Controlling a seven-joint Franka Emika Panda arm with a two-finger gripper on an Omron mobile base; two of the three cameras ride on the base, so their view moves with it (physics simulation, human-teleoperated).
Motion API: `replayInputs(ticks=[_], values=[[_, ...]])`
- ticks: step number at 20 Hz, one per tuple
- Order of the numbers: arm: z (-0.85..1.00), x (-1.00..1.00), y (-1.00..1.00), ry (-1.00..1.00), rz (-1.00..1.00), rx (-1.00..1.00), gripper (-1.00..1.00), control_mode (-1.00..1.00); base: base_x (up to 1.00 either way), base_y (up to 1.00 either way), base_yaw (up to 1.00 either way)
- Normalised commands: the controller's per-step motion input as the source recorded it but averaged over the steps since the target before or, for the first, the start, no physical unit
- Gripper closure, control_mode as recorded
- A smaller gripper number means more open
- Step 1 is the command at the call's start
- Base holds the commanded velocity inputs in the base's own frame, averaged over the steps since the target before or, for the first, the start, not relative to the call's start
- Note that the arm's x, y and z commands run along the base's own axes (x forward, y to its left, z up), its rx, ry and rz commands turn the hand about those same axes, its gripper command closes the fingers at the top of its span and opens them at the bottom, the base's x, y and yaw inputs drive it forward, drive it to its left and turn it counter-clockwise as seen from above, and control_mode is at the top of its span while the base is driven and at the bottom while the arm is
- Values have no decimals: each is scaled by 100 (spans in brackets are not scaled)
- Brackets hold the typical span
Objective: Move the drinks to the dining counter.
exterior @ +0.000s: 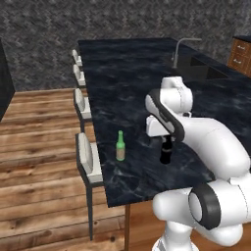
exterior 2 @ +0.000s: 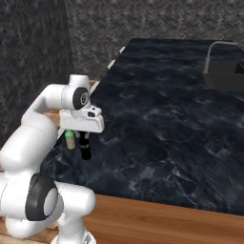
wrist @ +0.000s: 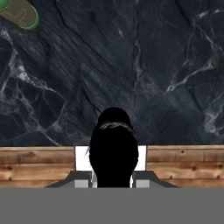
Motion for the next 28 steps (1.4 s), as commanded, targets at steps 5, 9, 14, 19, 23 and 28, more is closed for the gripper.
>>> replayInputs(ticks=[5,9,14,19,23,28], values=[[-19,82,35,0,0,0,100,-100,0,0,0],[-22,71,4,0,0,0,100,-100,0,0,0],[-29,62,0,0,0,0,100,-100,0,0,0],[-35,57,0,0,0,0,100,-100,0,0,0],[-39,56,4,0,0,0,100,-100,0,0,0],[-37,54,10,0,0,0,100,-100,0,0,0]])
